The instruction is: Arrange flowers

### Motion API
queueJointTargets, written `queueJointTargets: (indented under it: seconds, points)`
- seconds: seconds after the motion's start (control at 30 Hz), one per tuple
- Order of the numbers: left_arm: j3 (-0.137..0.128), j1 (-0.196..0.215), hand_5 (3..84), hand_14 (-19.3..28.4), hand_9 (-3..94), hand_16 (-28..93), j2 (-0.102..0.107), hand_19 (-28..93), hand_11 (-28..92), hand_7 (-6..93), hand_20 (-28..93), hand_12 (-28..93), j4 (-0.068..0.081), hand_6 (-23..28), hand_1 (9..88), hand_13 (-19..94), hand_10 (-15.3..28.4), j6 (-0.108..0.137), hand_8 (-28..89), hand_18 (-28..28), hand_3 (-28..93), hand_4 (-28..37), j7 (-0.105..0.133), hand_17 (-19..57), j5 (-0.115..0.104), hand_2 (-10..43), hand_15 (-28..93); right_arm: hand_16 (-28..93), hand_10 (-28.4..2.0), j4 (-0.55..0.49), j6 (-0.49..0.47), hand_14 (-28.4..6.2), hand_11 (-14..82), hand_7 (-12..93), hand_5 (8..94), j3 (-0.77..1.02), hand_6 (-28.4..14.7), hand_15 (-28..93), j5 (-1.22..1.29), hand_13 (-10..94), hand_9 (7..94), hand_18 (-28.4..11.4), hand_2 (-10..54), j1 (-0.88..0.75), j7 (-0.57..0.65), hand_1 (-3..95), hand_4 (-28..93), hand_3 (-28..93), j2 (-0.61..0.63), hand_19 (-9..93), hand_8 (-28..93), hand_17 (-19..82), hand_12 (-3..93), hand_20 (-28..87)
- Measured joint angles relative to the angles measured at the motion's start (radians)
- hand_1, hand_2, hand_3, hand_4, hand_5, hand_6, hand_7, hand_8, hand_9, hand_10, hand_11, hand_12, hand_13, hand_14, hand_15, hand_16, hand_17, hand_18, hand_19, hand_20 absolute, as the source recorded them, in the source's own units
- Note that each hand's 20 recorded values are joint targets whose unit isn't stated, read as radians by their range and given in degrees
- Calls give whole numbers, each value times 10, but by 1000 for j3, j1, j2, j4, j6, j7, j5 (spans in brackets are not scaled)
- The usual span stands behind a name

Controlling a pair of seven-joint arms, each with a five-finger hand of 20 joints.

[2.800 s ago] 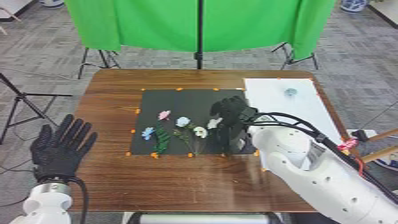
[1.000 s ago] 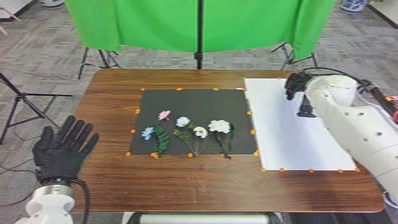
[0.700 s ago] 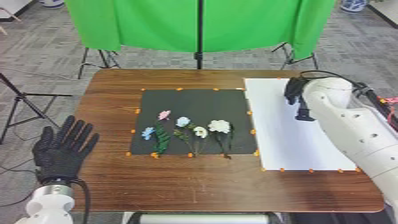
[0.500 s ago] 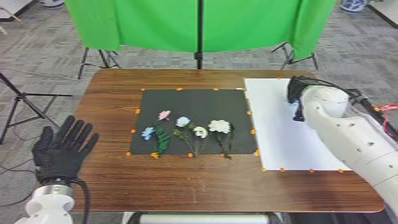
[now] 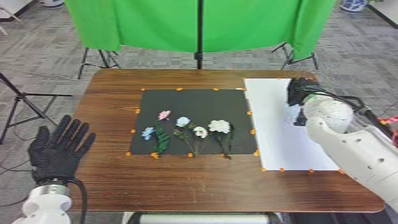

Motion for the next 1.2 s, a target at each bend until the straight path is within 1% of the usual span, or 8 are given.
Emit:
queueJointTargets:
  seconds: [0.2, 0.4, 0.53, 0.73, 0.97, 1.1, 1.13, 1.2]
  points:
    - [-8, 9, 456, 140, 389, -62, -3, 291, 245, 148, 135, 105, -1, 74, 249, 300, 143, 1, -98, 133, 746, -283, 1, -36, 0, 123, 365, 419, -89, -186, 32, -40, 166, 409, 673, 10, 7, 390, 44, 665, 762, -172, -95, -57, -22, 635, -283, 669, 74, 596, 10, 352, 474, 302]
    - [-13, 18, 455, 139, 388, -62, -3, 290, 245, 149, 135, 105, -3, 74, 249, 300, 142, 1, -98, 133, 746, -283, 1, -36, 1, 124, 365, 415, -91, -348, -5, -42, 160, 397, 672, 43, 6, 387, 79, 659, 759, -177, -95, -124, -45, 632, -283, 671, 101, 601, 18, 342, 472, 304]
    - [-11, 17, 455, 140, 388, -62, -3, 289, 245, 148, 135, 105, -3, 74, 249, 301, 143, 0, -98, 133, 746, -283, 0, -35, 2, 124, 366, 413, -90, -426, -19, -43, 157, 394, 671, 68, 7, 387, 76, 657, 759, -180, -95, -183, -84, 633, -283, 670, 98, 608, 16, 334, 469, 306]
    - [-10, 18, 454, 140, 388, -62, -3, 289, 245, 148, 135, 105, -3, 74, 248, 300, 142, 2, -97, 133, 746, -283, -5, -35, 5, 124, 365, 412, -91, -451, -10, -44, 156, 391, 671, 76, 6, 388, 57, 656, 759, -182, -95, -259, -80, 632, -283, 672, 53, 612, 16, 331, 468, 306]
    - [1, 9, 454, 140, 388, -62, -3, 290, 245, 147, 135, 105, -1, 75, 249, 299, 144, 2, -97, 133, 745, -283, -27, -35, 10, 125, 365, 407, -93, -458, -22, -50, 149, 385, 661, 39, 3, 388, 19, 646, 750, -187, -95, -299, -86, 622, -283, 675, 22, 618, 8, 314, 461, 304]
    - [0, 7, 455, 140, 388, -62, -3, 290, 245, 148, 135, 105, -1, 74, 248, 300, 144, 4, -97, 133, 743, -283, -30, -35, 10, 127, 365, 386, -102, -468, -46, -57, 114, 346, 632, 39, -2, 390, 17, 616, 721, -195, -95, -315, -87, 611, -283, 668, 22, 627, -23, 287, 410, 296]
    - [0, 7, 454, 140, 388, -62, -3, 290, 245, 148, 135, 105, -1, 74, 247, 300, 144, 4, -97, 133, 744, -283, -30, -35, 10, 127, 365, 376, -108, -471, -55, -61, 142, 323, 626, 43, -1, 398, 18, 609, 702, -197, -95, -320, -86, 600, -283, 672, 22, 631, -27, 280, 378, 290]
    - [-2, 8, 451, 140, 388, -62, -3, 290, 245, 147, 135, 105, -1, 74, 247, 300, 144, 5, -97, 133, 744, -283, -30, -35, 10, 127, 365, 330, -127, -479, -78, -84, 230, 269, 597, 54, -3, 437, 20, 594, 657, -203, -95, -331, -85, 531, -283, 725, 23, 640, -132, 266, 282, 279]
